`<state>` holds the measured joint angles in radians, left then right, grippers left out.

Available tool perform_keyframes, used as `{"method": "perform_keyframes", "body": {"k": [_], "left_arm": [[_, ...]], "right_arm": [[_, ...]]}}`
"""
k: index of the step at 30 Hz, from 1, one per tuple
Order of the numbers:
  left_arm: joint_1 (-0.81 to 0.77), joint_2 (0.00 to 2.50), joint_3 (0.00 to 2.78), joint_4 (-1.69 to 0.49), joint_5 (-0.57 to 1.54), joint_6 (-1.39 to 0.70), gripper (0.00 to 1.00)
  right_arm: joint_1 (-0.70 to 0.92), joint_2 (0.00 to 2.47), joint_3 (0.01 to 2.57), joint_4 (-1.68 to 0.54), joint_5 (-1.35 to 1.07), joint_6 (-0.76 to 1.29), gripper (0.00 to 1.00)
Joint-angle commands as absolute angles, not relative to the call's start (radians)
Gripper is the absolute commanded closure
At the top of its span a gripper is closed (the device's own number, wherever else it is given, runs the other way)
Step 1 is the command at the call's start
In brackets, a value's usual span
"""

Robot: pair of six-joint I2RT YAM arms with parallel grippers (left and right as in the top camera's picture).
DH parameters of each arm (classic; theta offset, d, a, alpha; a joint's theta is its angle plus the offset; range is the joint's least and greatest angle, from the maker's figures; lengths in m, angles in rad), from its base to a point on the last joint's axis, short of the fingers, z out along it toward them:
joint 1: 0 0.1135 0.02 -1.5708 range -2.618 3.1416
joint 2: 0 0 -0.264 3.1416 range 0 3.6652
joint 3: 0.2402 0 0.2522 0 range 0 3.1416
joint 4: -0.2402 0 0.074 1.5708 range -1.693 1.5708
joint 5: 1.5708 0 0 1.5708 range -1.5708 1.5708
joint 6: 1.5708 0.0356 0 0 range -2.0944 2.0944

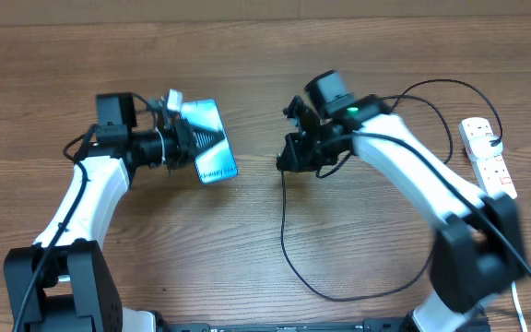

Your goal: Plug charger to phone and switch on socket

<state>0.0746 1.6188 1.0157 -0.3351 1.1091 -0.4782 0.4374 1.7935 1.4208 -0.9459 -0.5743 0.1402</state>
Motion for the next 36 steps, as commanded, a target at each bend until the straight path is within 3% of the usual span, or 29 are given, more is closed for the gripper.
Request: {"method": "perform_keyframes", "body": {"k": [1,13,36], "left_arm": [[0.086,1.599,1.028,-0.227,1.4,-0.614,0.96],[0.076,1.594,1.028,0.251,1.465,-1.074,0.96],[0.052,1.576,1.028,0.267,1.411,-1.192,0.96]], "right_arm": [[0.421,1.686,1.435,-0.978,-0.833,0.002,0.96],[0.425,1.664,1.423,-1.135,-1.237,-0.211,0.96],[0.506,1.664,1.423,-1.091,-1.33,-0.176,0.96]]}}
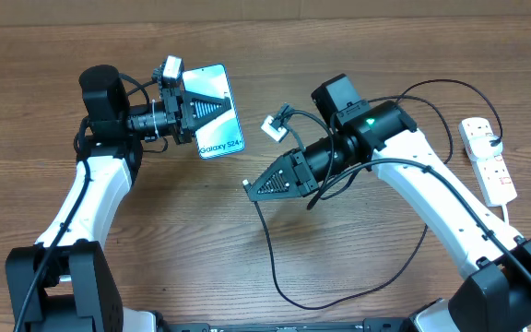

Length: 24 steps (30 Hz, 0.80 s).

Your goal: Plug charger to phone and switch on socket

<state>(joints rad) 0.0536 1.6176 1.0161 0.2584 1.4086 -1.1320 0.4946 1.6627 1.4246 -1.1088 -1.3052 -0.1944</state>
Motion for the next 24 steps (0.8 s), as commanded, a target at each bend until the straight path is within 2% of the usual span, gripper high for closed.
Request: {"method": "perform_keyframes", "body": {"k": [1,7,14,24], "left_arm": [[0.051,1.576,1.028,0.267,1.411,-1.216,0.96],[0.047,1.576,1.028,0.267,1.411,-1.266,0.96],[0.01,1.576,1.028,0.271,1.415,-1.316,0.96],[0.007,1.576,1.028,0.295,1.419,-1.33,0.96]], "right_arm": [[0.509,1.664,1.423,-1.081,-1.33,-0.161,0.96],[0.527,1.664,1.423,-0.966,-1.328,-0.019,0.96],[0.528,1.664,1.423,-0.803,-1.198,0.264,0.96],[0.549,1.664,1.423,-0.756,-1.159,0.315,0.96]]}}
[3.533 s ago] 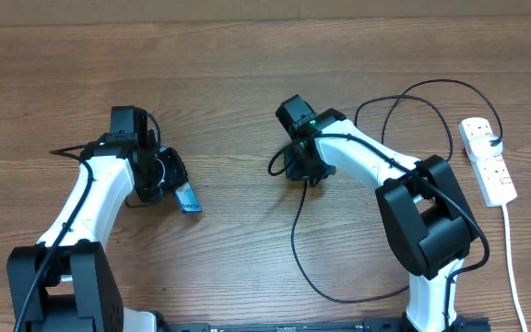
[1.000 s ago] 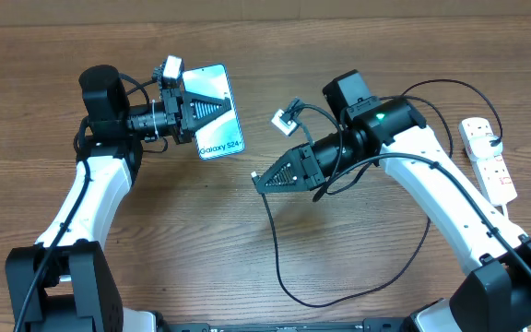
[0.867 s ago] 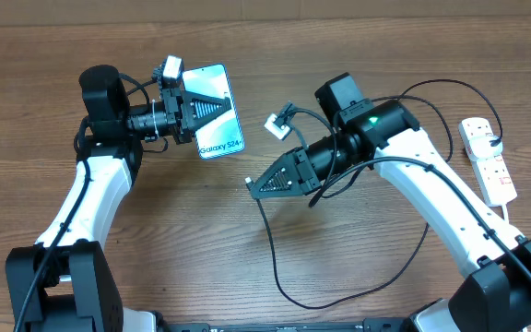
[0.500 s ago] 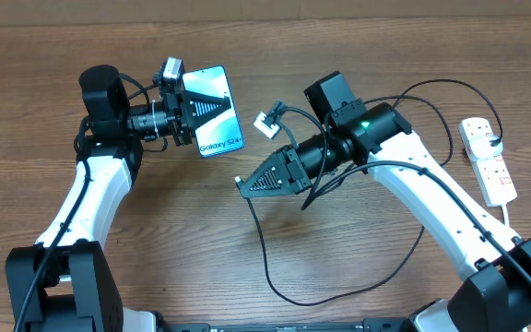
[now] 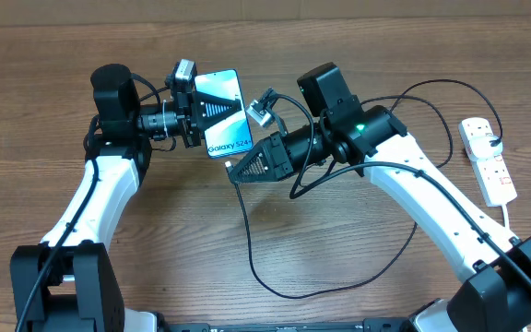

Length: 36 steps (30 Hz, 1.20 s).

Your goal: Plug charger to phone and switch on socket

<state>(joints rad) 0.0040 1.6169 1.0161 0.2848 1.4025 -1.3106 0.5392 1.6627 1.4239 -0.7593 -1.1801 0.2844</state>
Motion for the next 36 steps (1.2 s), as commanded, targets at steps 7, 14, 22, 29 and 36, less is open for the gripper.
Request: {"method": "perform_keyframes", "body": {"k": [7,14,22,29,36], "left_arm": [[0.007,1.576,1.028,0.297,1.432,-1.333,0.96],[0.008,1.576,1.028,0.298,1.435,-1.332,0.96],[0.008,1.576,1.028,0.305,1.436,-1.331,0.96],[0.008,1.576,1.028,0.32,1.438,-1.332,0.96],[0.008,1.576,1.028,0.332,1.436,-1.331,0.96]], "right_arm": [[0.548,1.664,1.423,-0.757,-1.116,0.315,0.96],[0.544,1.665,1.423,-0.756,-1.072,0.315,0.96],[0.515,1.664,1.423,-0.756,-1.073,0.315,0.96],[0.515,1.664,1.423,-0.756,-1.076,0.315,0.96],[0.515,1.665,1.423,-0.75,-1.129,0.315,0.96]]}}
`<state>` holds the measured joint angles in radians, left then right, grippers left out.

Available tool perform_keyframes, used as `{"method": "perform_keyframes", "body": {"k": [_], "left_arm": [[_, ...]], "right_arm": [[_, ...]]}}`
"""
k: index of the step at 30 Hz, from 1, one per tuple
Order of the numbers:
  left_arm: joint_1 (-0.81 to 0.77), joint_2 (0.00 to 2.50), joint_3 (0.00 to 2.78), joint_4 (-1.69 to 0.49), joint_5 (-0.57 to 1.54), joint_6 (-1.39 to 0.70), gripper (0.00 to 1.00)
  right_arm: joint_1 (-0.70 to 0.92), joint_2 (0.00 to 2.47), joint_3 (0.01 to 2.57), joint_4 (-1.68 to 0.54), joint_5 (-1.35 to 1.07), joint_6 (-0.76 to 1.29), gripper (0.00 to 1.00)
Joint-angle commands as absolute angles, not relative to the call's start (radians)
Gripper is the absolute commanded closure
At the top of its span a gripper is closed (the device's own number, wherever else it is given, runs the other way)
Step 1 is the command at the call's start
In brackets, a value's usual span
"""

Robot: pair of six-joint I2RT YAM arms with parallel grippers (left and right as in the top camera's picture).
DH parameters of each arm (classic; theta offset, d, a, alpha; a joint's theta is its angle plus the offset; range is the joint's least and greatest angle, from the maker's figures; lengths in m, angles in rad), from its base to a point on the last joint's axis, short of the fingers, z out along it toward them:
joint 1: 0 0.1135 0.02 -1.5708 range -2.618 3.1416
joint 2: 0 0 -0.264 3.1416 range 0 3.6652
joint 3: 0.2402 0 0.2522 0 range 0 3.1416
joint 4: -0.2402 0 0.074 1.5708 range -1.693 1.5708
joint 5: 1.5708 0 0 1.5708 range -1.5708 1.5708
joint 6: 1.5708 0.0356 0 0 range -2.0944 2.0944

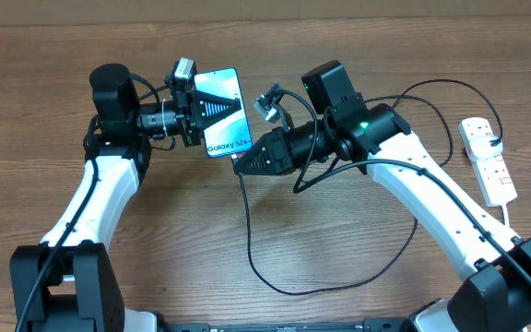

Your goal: Plug charger to phone and switch on socket

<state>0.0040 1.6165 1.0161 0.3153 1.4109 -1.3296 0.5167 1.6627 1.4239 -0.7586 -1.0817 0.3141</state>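
A phone [221, 112] with a lit screen reading "Galaxy S24" is held above the table by my left gripper [194, 114], shut on its left side. My right gripper [241, 165] is shut on the plug end of the black charger cable [256, 249], its tip just below and right of the phone's bottom edge. Whether the plug touches the phone's port cannot be told. The white socket strip [488, 159] lies at the far right, with the cable's other end running to it.
The cable loops across the wooden table [44, 83] in front of the right arm and arcs behind it to the socket strip. A small white camera block [266, 101] on the right wrist sits close to the phone.
My right gripper with the cable plug has shifted slightly right and its wrist has turned a little. The left gripper and phone have not moved.
First the phone was held low at the left and my right gripper was at the table centre on the cable. Then the phone was raised and the right gripper held the plug up between the arms. Then plug and phone came together, where they stay.
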Motion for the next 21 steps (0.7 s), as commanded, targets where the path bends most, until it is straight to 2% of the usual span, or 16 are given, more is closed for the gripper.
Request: {"method": "perform_keyframes", "body": {"k": [1,21], "left_arm": [[0.008,1.576,1.028,0.34,1.434,-1.332,0.96],[0.006,1.576,1.028,0.356,1.438,-1.333,0.96]], "right_arm": [[0.515,1.665,1.423,-0.748,-1.145,0.315,0.96],[0.515,1.665,1.423,-0.725,-1.114,0.352,0.96]]}}
